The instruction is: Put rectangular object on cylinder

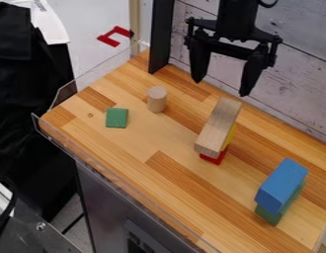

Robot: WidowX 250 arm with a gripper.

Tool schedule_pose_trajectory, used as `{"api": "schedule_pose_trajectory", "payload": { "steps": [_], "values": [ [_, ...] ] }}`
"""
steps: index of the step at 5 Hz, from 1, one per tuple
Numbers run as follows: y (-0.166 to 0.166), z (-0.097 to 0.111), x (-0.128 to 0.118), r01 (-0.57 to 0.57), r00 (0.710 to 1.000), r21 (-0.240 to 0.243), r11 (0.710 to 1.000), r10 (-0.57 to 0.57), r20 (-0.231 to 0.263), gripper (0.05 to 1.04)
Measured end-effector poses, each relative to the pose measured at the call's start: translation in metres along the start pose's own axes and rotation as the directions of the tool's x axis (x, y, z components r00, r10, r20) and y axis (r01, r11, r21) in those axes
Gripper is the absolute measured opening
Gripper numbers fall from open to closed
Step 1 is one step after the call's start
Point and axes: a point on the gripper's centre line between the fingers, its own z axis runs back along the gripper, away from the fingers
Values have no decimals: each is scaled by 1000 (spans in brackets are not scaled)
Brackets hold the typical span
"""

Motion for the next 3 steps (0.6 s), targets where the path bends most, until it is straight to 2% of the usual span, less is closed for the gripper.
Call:
{"api": "schedule_pose_trajectory", "payload": {
  "steps": [3],
  "values": [
    [0, -32, -1, 4, 994, 9, 1000, -3, -107, 999]
  ]
}}
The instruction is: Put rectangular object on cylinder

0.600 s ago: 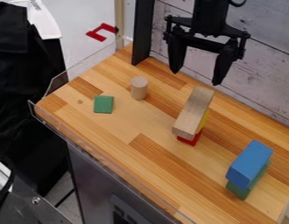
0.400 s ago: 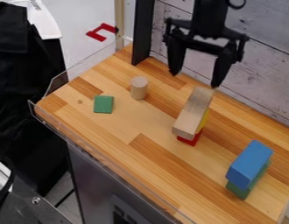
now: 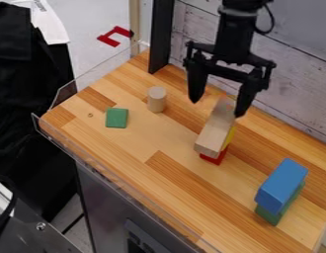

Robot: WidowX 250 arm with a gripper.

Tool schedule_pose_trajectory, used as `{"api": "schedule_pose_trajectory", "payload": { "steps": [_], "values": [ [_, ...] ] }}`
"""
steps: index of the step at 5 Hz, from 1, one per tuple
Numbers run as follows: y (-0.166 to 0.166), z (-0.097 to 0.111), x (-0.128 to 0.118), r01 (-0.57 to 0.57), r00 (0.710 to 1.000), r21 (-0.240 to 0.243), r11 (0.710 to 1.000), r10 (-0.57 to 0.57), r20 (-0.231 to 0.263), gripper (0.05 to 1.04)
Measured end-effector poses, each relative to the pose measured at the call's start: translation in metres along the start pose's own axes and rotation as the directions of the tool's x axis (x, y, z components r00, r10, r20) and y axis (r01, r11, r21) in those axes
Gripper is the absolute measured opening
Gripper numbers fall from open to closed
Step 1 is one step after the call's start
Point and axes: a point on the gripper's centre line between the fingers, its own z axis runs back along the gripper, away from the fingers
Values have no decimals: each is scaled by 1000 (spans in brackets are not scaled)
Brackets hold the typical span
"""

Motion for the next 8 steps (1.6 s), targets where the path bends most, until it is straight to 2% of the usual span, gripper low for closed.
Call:
{"api": "schedule_pose_trajectory", "payload": {
  "steps": [1, 2, 3, 4, 5, 6, 7, 8],
  "values": [
    [-3, -13, 1, 5, 999, -10, 1000, -6, -44, 999],
    [-4, -21, 1, 9, 998, -13, 1000, -10, -64, 999],
    [-5, -28, 1, 2, 996, -18, 1000, -3, -85, 956],
    [-5, -36, 0, -9, 995, -23, 1000, 7, -97, 801],
    [-5, -38, 0, -22, 995, -28, 999, 20, -95, 579],
    [-3, -37, 0, -39, 995, -16, 999, 38, -93, 578],
    [-3, -17, -2, -55, 998, -11, 998, 54, -34, 578],
    [-3, -6, -1, -72, 997, 2, 997, 72, -27, 578]
  ]
}}
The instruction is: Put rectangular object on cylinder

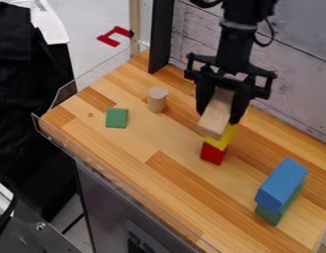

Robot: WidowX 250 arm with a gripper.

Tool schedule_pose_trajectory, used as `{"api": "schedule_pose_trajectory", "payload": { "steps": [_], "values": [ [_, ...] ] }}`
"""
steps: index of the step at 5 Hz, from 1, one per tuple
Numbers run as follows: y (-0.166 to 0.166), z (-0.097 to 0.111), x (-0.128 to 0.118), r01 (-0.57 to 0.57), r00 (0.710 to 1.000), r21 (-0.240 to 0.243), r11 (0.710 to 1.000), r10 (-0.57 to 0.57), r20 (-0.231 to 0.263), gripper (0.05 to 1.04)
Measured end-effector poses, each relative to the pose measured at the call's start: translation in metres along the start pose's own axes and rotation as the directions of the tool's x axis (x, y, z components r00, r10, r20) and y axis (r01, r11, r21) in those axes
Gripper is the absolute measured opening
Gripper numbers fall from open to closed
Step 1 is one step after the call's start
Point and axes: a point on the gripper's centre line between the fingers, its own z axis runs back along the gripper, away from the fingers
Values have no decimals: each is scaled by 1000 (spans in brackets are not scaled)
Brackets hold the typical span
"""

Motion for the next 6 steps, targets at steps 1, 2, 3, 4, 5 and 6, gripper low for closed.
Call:
{"api": "schedule_pose_trajectory", "payload": {
  "steps": [1, 2, 3, 4, 5, 6],
  "values": [
    [1, 31, 4, -128, 991, -23, 991, 129, 40, 578],
    [25, 52, 12, -313, 943, -166, 935, 326, 59, 578],
    [61, 51, 20, -519, 837, -289, 804, 546, 15, 578],
    [83, 40, 13, -693, 683, -364, 622, 728, -59, 578],
    [87, 29, 15, -820, 506, -367, 440, 856, -106, 578],
    [86, 27, 21, -824, 474, -402, 399, 874, -105, 578]
  ]
}}
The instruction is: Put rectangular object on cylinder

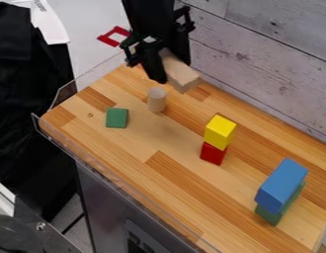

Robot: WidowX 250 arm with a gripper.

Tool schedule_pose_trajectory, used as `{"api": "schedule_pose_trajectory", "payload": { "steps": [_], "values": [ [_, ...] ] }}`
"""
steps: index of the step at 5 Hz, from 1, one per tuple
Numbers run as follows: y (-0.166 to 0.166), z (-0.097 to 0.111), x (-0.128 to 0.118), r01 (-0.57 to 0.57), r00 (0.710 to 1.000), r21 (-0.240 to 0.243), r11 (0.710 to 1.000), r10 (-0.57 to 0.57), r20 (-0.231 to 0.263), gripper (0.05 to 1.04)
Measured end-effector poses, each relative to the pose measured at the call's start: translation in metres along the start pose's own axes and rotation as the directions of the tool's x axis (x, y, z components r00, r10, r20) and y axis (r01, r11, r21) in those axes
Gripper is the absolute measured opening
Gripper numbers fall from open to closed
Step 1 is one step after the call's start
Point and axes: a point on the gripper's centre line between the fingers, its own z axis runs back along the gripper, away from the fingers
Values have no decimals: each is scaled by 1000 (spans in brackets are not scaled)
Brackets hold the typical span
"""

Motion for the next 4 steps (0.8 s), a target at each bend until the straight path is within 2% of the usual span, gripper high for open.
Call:
{"api": "schedule_pose_trajectory", "payload": {
  "steps": [1, 4],
  "values": [
    [-1, -4, 6, -21, 999, -20, 1000, 22, 39, 578],
    [-1, -18, 24, -86, 994, -57, 995, 90, 67, 578]
  ]
}}
